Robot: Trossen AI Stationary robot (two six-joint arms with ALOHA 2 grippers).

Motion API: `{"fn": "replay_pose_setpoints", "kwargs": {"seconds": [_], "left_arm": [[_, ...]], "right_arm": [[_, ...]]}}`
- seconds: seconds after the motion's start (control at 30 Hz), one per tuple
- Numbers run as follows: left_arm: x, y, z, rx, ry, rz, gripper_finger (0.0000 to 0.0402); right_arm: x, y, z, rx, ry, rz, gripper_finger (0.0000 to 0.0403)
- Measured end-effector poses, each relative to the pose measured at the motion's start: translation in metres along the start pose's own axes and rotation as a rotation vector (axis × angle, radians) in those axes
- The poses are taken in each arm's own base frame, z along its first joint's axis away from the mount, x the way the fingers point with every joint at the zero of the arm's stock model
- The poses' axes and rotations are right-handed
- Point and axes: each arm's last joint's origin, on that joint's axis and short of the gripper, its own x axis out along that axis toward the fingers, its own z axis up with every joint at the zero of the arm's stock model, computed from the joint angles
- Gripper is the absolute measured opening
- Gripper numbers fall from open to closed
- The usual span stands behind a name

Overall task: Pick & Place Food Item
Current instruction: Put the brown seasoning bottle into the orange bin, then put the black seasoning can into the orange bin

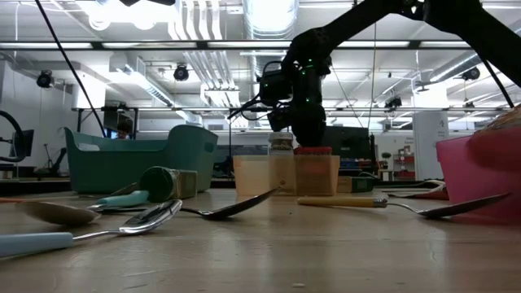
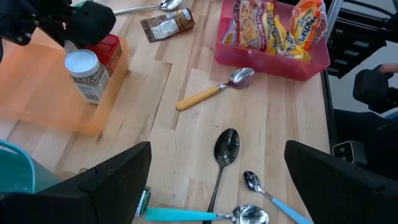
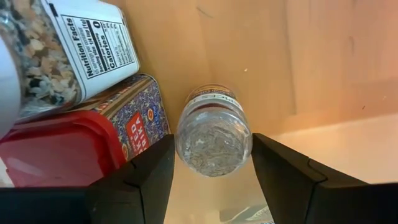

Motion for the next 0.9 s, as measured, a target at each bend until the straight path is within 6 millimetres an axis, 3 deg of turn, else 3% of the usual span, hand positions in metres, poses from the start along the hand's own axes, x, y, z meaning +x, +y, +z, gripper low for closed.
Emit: {"fn": "replay_pose_setpoints", "kwargs": {"seconds": [0.47, 0.9], "left_arm": [[0.000, 0.000, 0.000, 0.000, 0.001, 0.000, 0.0370], [0.000, 0.000, 0.000, 0.022, 0.000, 0.001, 0.0370]], "right_arm": [[-0.003, 0.001, -0.004, -0.022, 0.035, -0.003, 0.0205], [-0.057, 0.007, -0.017, -0.027, -0.115, -0.077, 0.0206]]}}
